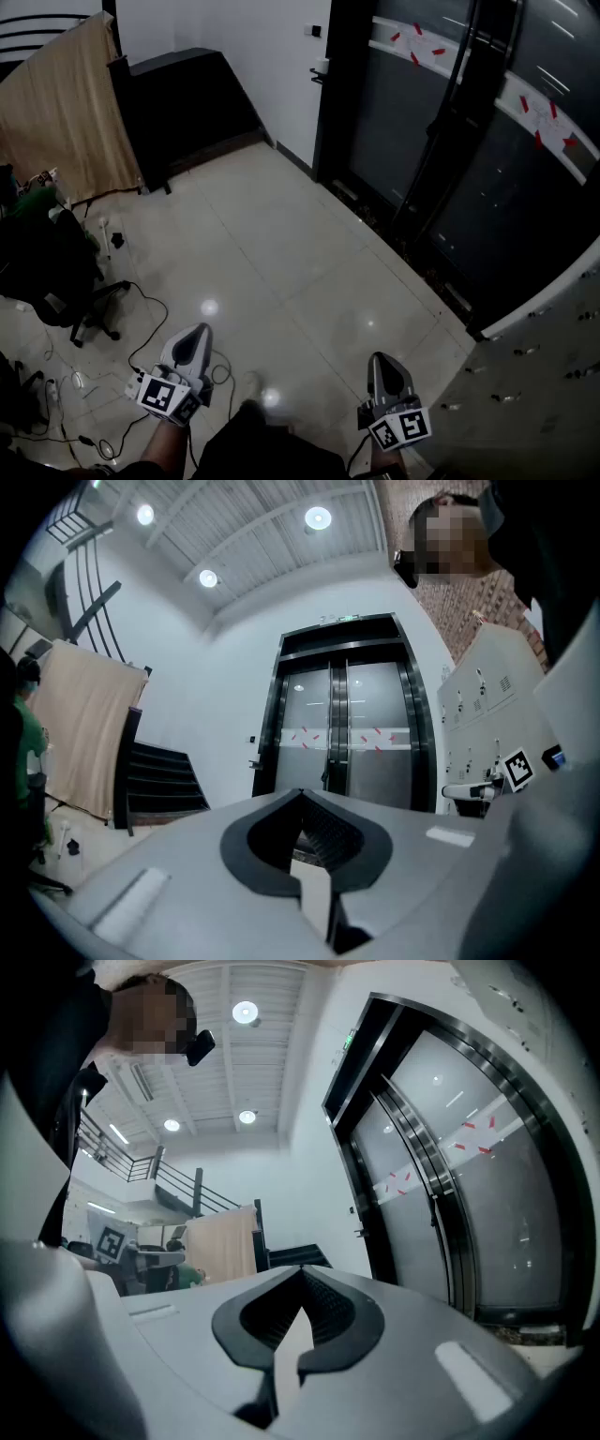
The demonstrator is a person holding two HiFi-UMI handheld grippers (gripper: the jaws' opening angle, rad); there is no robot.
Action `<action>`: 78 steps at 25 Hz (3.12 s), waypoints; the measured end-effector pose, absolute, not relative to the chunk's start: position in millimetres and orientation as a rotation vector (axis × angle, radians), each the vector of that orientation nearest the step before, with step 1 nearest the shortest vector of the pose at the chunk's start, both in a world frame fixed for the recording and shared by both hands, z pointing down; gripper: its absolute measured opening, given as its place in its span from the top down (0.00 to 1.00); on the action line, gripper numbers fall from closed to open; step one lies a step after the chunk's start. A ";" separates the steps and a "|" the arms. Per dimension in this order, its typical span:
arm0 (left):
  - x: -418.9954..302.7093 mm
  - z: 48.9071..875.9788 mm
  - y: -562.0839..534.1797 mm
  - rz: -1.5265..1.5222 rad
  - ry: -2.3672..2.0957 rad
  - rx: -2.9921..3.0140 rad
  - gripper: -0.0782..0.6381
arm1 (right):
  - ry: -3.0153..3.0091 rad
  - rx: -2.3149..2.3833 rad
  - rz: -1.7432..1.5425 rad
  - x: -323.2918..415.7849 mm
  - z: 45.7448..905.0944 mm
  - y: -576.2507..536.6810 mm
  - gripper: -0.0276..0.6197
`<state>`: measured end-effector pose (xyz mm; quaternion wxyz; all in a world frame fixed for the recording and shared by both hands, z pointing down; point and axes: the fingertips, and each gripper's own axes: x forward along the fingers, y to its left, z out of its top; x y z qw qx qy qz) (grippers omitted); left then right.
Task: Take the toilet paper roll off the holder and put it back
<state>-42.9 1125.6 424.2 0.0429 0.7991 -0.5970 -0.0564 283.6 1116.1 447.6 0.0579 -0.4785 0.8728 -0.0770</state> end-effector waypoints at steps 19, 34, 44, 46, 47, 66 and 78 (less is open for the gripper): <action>-181.4 428.1 972.1 -0.258 -1.832 2.404 0.89 | 2.646 -1.478 -0.148 147.7 426.5 953.6 0.94; -237.3 455.2 880.1 -0.236 -1.930 2.280 0.89 | 2.757 -1.368 -0.221 89.0 451.1 829.9 0.94; -213.6 431.5 734.0 -0.199 -2.044 2.318 0.89 | 2.730 -1.228 -0.181 104.2 438.0 666.7 0.94; -200.7 427.0 704.8 -0.189 -2.062 2.331 0.89 | 2.699 -1.228 -0.194 122.1 434.8 637.4 0.94; -190.5 423.8 690.6 -0.167 -2.059 2.340 0.89 | 2.675 -1.232 -0.211 132.3 434.9 622.8 0.94; -183.3 443.6 555.1 -0.228 -2.091 2.148 0.89 | 2.676 -1.271 -0.331 175.4 469.1 487.6 0.94; -222.7 446.9 406.1 -0.221 -1.976 2.277 0.89 | 2.591 -1.535 -0.265 148.1 450.6 385.4 0.94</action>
